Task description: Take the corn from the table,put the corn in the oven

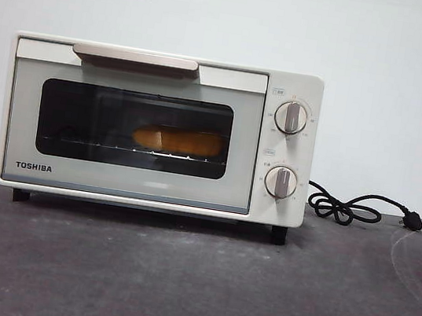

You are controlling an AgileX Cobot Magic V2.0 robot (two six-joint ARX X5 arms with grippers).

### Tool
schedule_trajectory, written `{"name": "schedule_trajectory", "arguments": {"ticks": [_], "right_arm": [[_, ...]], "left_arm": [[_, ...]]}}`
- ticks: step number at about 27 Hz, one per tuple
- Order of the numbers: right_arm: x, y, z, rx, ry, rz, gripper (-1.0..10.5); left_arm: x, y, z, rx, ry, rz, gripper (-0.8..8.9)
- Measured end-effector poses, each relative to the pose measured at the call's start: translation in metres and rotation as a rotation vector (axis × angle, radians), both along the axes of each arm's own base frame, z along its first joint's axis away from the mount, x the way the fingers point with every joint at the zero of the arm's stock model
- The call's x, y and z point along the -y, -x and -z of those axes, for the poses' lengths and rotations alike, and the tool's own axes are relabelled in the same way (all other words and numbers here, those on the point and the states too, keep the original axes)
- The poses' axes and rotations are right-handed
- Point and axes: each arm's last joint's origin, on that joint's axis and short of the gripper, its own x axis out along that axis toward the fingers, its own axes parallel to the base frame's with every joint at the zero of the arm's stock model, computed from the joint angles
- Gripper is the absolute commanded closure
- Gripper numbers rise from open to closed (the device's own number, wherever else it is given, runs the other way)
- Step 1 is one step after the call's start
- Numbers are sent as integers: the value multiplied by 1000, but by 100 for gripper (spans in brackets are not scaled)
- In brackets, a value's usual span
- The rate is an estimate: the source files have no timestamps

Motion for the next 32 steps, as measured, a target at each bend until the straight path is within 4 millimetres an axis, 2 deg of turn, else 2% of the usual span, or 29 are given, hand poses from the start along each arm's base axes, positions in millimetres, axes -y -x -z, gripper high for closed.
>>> {"name": "schedule_trajectory", "arguments": {"ticks": [32], "right_arm": [[0, 0, 0, 0, 0, 0, 946]], "left_arm": [[0, 0, -1, 7, -17, 2, 817]]}}
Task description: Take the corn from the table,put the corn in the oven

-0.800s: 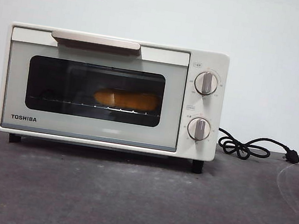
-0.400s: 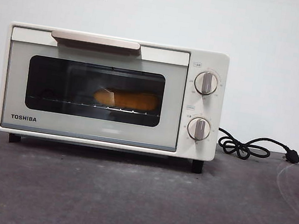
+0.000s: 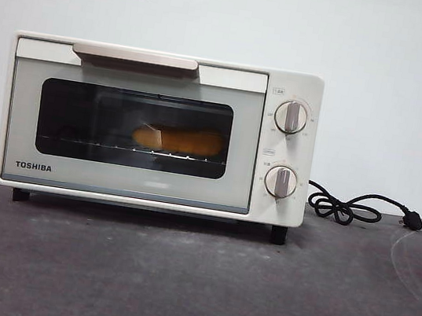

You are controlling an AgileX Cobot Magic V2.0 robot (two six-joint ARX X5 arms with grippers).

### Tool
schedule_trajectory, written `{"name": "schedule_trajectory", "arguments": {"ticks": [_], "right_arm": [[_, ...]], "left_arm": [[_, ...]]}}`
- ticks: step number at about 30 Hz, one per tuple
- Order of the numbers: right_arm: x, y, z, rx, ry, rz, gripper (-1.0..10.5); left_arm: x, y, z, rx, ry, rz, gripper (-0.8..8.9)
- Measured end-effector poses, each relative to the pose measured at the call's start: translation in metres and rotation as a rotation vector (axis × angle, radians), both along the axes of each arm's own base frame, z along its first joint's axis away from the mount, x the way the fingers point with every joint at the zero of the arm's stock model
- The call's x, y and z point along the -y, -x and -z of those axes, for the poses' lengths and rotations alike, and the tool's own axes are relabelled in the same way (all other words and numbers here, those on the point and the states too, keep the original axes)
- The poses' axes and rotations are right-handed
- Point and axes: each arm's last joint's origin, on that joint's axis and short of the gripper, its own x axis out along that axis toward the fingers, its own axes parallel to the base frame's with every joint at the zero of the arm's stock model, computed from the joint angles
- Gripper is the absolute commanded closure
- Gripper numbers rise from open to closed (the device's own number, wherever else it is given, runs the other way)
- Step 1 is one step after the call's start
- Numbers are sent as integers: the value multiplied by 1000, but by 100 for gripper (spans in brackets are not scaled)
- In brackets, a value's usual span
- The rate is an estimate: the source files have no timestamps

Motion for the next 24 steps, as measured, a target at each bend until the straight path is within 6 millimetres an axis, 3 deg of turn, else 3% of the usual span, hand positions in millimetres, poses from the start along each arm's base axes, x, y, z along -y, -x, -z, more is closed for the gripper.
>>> {"name": "schedule_trajectory", "arguments": {"ticks": [15, 20, 24], "right_arm": [[1, -1, 0, 45, 44, -13, 946], [14, -13, -8, 214, 29, -5, 946], [36, -24, -5, 344, -50, 82, 946]], "left_arm": [[0, 0, 0, 0, 0, 0, 817], [0, 0, 0, 0, 0, 0, 817], [0, 0, 0, 0, 0, 0, 817]]}}
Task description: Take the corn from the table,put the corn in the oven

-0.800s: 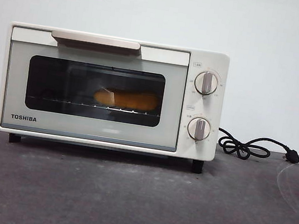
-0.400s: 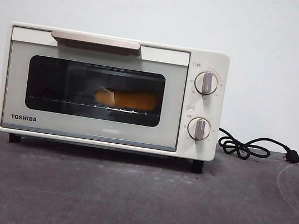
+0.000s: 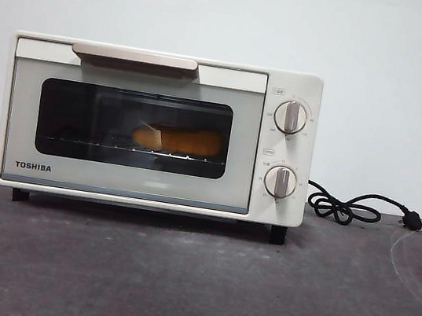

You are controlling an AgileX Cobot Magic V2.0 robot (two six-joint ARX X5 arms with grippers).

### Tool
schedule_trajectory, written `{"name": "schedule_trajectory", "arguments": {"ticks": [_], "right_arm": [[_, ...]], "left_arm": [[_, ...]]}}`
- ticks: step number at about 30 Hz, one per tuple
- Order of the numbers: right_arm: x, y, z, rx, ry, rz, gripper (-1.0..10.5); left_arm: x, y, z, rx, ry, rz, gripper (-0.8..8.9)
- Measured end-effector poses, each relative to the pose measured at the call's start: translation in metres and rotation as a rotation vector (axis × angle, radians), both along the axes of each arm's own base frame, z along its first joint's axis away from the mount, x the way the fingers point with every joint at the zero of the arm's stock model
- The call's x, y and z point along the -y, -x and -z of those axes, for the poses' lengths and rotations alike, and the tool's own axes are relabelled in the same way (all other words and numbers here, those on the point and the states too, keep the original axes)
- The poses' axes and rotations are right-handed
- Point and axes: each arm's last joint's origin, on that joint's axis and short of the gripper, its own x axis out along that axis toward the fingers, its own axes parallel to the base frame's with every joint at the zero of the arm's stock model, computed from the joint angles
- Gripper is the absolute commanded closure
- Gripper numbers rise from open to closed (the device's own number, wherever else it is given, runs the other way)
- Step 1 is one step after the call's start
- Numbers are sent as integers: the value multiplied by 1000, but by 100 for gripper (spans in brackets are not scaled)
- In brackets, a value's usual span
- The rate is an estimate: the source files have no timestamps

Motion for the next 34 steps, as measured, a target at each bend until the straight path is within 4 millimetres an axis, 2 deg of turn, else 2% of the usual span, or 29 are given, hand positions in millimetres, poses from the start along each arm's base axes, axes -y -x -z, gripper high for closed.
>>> {"name": "schedule_trajectory", "arguments": {"ticks": [2, 6, 9, 13, 21, 27, 30, 34], "right_arm": [[11, -5, 8, 29, -18, 52, 946], [39, -11, 37, 37, -19, 195, 946], [55, -6, 61, 35, -24, 281, 946], [71, 9, 94, 74, -51, 374, 946], [79, 49, 172, 196, -82, 445, 946], [81, 71, 220, 261, -135, 545, 946], [81, 77, 233, 286, -183, 584, 946], [82, 83, 240, 235, -208, 644, 946]], "left_arm": [[0, 0, 0, 0, 0, 0, 817], [0, 0, 0, 0, 0, 0, 817], [0, 0, 0, 0, 0, 0, 817], [0, 0, 0, -5, 0, 0, 817], [0, 0, 1, -7, 0, 0, 817], [0, 0, 1, -7, 0, 0, 817], [0, 0, 1, -7, 0, 0, 817], [0, 0, 0, -6, -1, 0, 817]]}}
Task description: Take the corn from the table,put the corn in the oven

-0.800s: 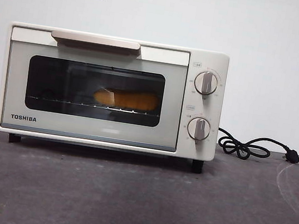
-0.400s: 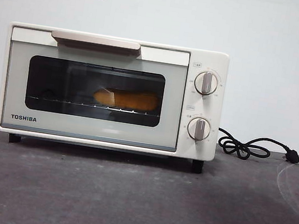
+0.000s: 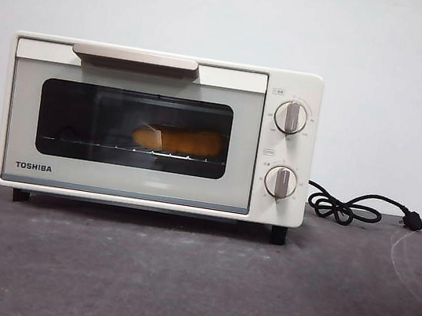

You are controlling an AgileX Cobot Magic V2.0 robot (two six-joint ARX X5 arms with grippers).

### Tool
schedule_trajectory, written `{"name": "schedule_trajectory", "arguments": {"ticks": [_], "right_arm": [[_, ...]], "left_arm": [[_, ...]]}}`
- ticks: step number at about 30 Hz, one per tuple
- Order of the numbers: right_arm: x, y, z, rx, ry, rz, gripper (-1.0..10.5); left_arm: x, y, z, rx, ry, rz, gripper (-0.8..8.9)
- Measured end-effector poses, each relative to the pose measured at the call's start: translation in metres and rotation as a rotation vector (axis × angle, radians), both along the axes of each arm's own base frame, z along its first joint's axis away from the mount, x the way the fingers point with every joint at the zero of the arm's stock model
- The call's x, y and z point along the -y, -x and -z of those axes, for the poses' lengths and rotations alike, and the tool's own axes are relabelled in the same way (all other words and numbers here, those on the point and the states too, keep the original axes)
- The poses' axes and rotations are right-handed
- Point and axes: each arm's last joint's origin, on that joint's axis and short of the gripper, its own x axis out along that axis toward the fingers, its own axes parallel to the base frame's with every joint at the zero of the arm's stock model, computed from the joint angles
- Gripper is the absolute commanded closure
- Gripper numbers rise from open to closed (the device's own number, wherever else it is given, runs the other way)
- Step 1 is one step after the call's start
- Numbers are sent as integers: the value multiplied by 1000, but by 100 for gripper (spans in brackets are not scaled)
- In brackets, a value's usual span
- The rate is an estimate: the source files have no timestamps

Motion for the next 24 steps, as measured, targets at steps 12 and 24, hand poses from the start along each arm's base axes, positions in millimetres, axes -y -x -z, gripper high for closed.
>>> {"name": "schedule_trajectory", "arguments": {"ticks": [12, 24], "right_arm": [[1, 3, -4, 58, -28, 47, 946], [1, 3, -5, 61, -28, 55, 946]], "left_arm": [[0, 0, 0, -4, 0, 0, 817], [0, 0, 0, -4, 0, 0, 817]]}}
